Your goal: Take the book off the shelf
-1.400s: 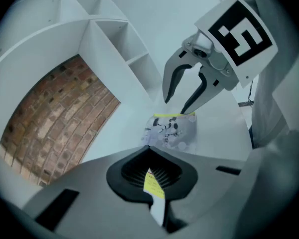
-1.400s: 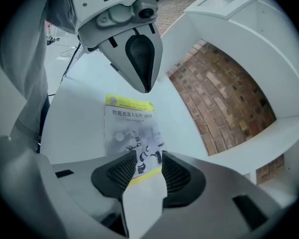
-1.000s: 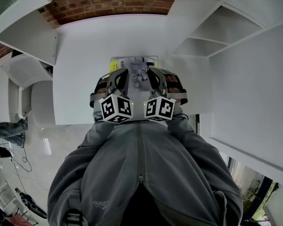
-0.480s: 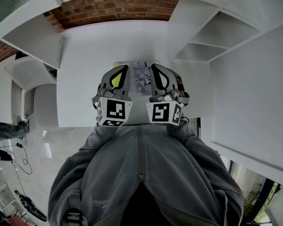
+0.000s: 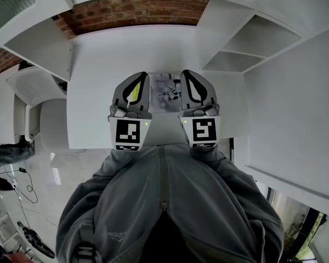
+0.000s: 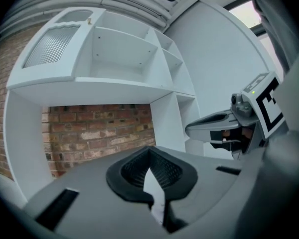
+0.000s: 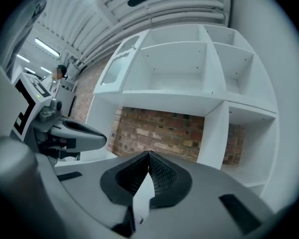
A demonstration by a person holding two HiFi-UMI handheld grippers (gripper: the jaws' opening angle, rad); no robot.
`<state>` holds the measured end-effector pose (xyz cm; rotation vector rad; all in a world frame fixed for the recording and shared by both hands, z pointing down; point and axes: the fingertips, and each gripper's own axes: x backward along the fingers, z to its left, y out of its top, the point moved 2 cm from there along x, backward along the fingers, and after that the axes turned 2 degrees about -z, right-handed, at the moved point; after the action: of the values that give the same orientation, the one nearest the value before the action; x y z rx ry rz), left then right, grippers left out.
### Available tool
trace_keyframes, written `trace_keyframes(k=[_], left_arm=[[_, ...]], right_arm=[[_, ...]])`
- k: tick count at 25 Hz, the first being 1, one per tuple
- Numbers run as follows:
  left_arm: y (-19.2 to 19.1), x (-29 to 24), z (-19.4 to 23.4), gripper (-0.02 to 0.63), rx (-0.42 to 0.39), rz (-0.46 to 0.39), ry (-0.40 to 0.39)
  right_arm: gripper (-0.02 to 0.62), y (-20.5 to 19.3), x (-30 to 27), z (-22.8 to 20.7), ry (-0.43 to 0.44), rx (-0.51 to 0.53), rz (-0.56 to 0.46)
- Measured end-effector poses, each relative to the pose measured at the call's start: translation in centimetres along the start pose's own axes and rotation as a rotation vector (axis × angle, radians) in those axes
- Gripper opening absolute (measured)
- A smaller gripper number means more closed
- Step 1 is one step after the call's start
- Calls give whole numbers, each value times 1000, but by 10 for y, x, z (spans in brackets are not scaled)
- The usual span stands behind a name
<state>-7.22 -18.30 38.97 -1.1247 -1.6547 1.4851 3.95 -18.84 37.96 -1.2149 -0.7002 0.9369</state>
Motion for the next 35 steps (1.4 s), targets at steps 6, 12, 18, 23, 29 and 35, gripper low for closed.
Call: trace_keyframes(k=[6,12,18,23,29,35], left_arm=[[13,2,3,6,65,-95,26],[13,3,-1,6,62,-81,27],[14,4,-5,6,43,-70,21],[14,1,-8,6,48,-78,20],[12,0,-10,6,44,-58,10],[10,-2,-11,6,46,-55,7]], right_arm=[[28,5,2,-3,-15,-96,-27],[28,6,5,-4,-19,-92,-45],[26,5,6,-4,-15,-96,-55],[26,1,6,-4,-9,-100,-51],[26,0,4,-3,0,-107,-43],[26,-3,2,-1,11,-109,-38]])
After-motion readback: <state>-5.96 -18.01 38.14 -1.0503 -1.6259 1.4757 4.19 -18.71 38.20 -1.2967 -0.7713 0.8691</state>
